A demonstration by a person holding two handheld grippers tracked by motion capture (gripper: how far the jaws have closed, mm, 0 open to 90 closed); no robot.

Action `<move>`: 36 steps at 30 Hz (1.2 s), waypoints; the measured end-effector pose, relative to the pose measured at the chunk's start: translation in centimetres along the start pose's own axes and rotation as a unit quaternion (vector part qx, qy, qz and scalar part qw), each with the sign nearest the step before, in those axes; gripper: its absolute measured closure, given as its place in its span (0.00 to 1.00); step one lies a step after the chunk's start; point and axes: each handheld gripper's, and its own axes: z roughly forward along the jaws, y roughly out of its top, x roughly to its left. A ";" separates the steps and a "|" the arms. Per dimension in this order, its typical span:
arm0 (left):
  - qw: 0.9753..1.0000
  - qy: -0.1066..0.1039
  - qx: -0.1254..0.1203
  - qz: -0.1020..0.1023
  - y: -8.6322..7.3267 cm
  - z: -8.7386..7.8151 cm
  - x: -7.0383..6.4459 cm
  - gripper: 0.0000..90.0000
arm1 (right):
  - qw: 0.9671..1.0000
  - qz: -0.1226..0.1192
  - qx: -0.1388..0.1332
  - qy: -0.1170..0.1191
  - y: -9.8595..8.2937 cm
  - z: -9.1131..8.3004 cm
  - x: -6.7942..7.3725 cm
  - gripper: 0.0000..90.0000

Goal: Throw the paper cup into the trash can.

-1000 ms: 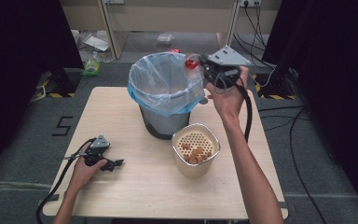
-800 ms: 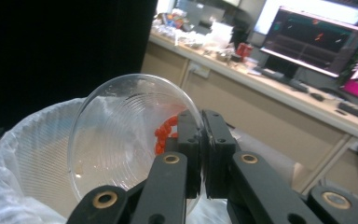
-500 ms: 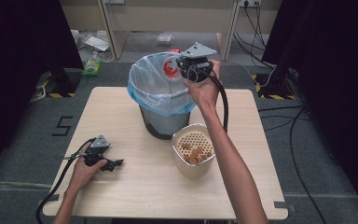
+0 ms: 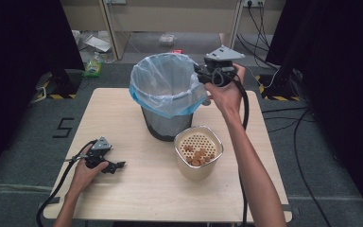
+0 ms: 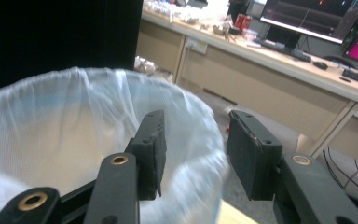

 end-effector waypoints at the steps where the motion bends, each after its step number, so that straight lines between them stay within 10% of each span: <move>1: 1.000 0.000 0.000 0.000 0.0 0.0 0.0 0.00 | 1.000 0.000 0.000 0.000 0.0 0.0 0.0 0.63; 18: 1.000 0.000 0.000 0.000 0.0 0.0 0.0 0.00 | 0.996 0.044 0.074 -0.019 -10.0 -6.5 -4.0 0.46; 36: 1.000 0.000 0.000 0.000 0.0 0.0 0.0 0.00 | 0.989 0.064 0.135 -0.010 -21.0 -8.4 -1.8 0.44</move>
